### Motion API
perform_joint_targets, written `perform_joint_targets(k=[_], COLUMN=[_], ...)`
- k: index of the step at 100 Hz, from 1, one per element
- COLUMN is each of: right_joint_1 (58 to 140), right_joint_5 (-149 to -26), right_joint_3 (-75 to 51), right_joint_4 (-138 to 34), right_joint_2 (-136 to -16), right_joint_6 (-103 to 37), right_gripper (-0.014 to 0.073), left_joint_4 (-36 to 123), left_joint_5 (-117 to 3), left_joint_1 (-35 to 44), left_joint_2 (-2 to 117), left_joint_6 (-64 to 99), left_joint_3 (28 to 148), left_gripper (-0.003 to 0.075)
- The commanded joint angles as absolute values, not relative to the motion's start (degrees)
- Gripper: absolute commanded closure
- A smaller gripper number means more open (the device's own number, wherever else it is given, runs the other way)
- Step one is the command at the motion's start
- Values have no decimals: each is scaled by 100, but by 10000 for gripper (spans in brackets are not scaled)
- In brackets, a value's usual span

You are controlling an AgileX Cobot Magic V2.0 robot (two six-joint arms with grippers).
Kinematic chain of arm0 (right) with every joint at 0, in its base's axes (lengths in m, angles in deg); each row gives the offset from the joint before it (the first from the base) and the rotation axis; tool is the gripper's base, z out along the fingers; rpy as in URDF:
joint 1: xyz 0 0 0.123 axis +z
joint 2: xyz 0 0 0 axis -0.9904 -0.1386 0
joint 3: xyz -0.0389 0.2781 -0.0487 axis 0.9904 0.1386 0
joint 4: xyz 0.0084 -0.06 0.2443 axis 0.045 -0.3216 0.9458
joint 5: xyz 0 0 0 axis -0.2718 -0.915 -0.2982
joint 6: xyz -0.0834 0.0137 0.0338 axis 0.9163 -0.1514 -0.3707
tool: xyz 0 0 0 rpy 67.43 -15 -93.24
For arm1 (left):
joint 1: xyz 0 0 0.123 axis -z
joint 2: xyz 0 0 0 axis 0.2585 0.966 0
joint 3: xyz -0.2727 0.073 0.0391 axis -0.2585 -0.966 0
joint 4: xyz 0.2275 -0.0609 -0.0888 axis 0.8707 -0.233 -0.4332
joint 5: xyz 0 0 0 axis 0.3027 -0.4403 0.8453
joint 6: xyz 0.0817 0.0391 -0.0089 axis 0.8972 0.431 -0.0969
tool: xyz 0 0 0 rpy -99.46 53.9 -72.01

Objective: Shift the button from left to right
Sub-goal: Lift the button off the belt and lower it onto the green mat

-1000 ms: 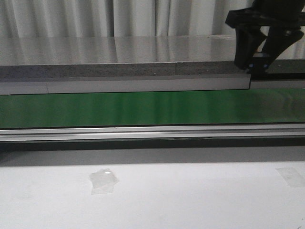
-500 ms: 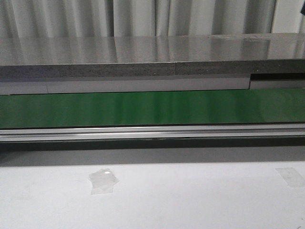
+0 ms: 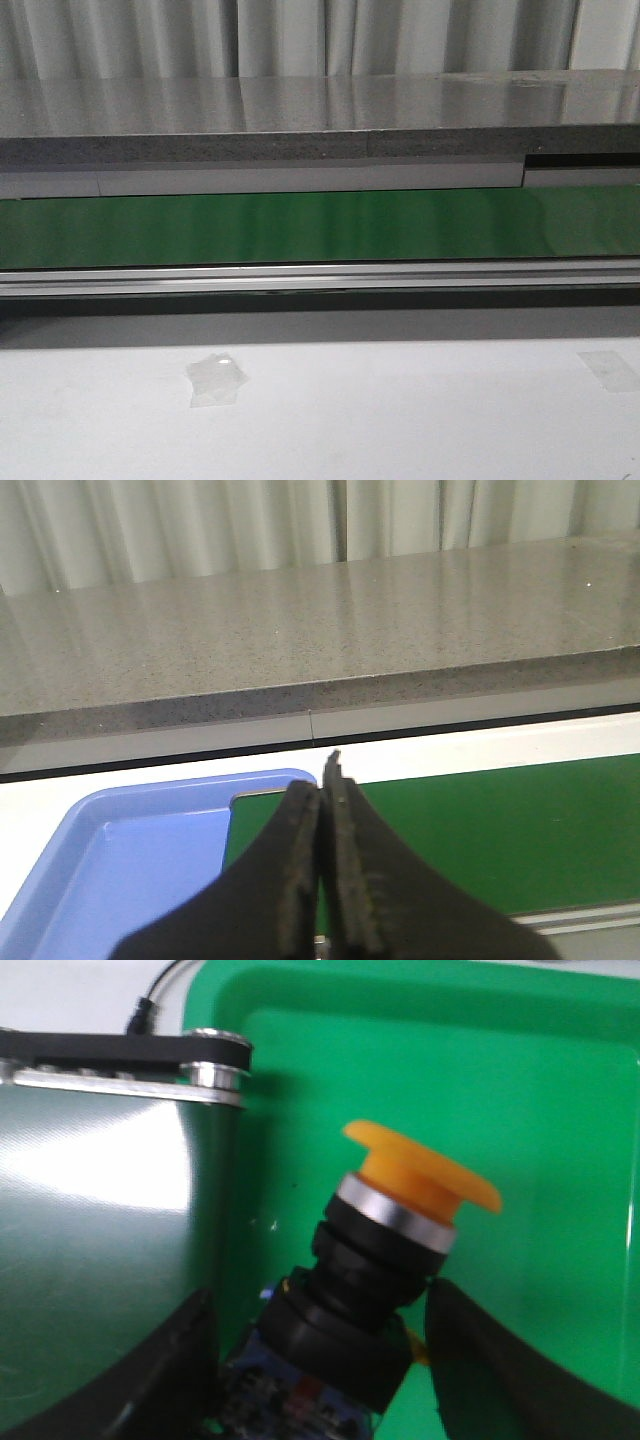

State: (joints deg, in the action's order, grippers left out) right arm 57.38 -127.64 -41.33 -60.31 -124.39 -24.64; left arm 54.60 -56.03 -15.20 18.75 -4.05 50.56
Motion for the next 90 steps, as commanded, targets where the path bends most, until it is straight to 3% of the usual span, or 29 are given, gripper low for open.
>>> perform_joint_targets(k=[1, 57, 90], right_joint_1=[5644, 5449, 5449], right_joint_5=[-12541, -12622, -12675], right_joint_3=[-4331, -4326, -4326], right_joint_4=[-5909, -5931, -5926], right_joint_2=[-12341, -13119, -13203], right_joint_6=[-2349, -2349, -2355], right_gripper=[447, 447, 337], left_joint_4=[5382, 5382, 5382], left_joint_5=[-5098, -5098, -5098], left_joint_1=[-1489, -1489, -1489], left_joint_2=[1910, 1910, 1910], left_joint_6=[-421, -421, -421], left_joint_3=[5201, 5201, 5201], left_gripper=[740, 740, 740])
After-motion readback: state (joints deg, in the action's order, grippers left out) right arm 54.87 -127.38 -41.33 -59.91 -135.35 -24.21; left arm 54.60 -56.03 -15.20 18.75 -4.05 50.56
